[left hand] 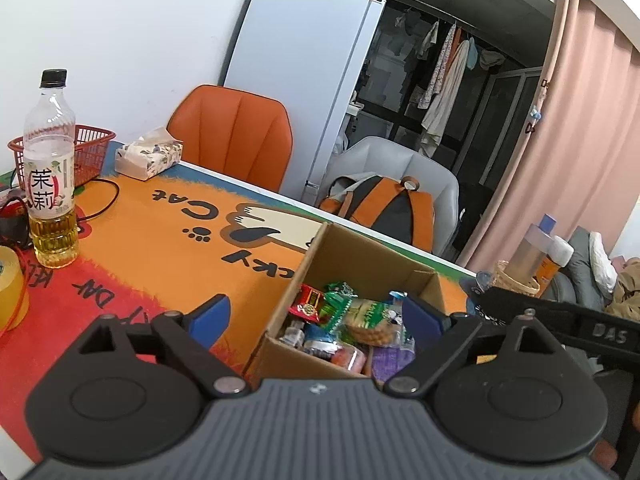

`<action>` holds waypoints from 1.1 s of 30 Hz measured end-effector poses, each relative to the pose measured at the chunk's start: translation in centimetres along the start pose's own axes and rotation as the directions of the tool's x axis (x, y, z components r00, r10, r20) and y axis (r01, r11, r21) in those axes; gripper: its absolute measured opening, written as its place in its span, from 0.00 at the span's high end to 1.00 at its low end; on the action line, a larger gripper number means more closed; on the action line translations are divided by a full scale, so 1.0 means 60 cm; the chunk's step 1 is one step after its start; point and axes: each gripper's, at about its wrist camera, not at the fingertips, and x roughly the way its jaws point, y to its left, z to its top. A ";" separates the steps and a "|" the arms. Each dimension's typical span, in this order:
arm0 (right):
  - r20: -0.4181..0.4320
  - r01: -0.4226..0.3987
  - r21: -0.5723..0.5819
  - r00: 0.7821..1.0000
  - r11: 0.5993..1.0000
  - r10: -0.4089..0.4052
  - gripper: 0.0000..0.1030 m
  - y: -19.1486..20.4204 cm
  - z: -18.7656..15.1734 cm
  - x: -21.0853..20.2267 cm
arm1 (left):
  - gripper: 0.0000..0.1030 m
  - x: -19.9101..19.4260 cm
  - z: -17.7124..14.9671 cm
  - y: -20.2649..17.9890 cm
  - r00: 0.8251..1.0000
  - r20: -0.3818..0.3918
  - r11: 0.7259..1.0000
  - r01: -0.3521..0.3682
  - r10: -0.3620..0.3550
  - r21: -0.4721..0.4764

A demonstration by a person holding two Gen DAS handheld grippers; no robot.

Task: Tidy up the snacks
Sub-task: 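Withdraw both open grippers from the box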

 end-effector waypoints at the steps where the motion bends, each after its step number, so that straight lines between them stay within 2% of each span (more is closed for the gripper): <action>1: 0.001 0.001 -0.001 1.000 1.000 -0.001 0.04 -0.005 0.001 -0.005 | 0.09 -0.002 -0.001 -0.002 1.000 0.000 1.000 0.004 -0.004 0.002; 4: 0.004 0.006 0.004 1.000 1.000 -0.006 0.00 -0.017 -0.001 -0.023 | 0.08 -0.006 -0.003 -0.010 1.000 -0.003 1.000 0.012 -0.012 0.014; 23: 0.014 0.079 0.064 0.997 0.995 -0.080 0.00 -0.085 -0.020 -0.133 | 0.03 -0.065 -0.015 -0.058 0.998 0.004 0.996 0.062 -0.062 0.061; 33: 0.049 0.104 0.057 0.993 0.993 -0.107 0.00 -0.098 -0.019 -0.196 | 0.00 -0.091 -0.023 -0.092 0.995 -0.027 0.988 0.101 -0.098 0.114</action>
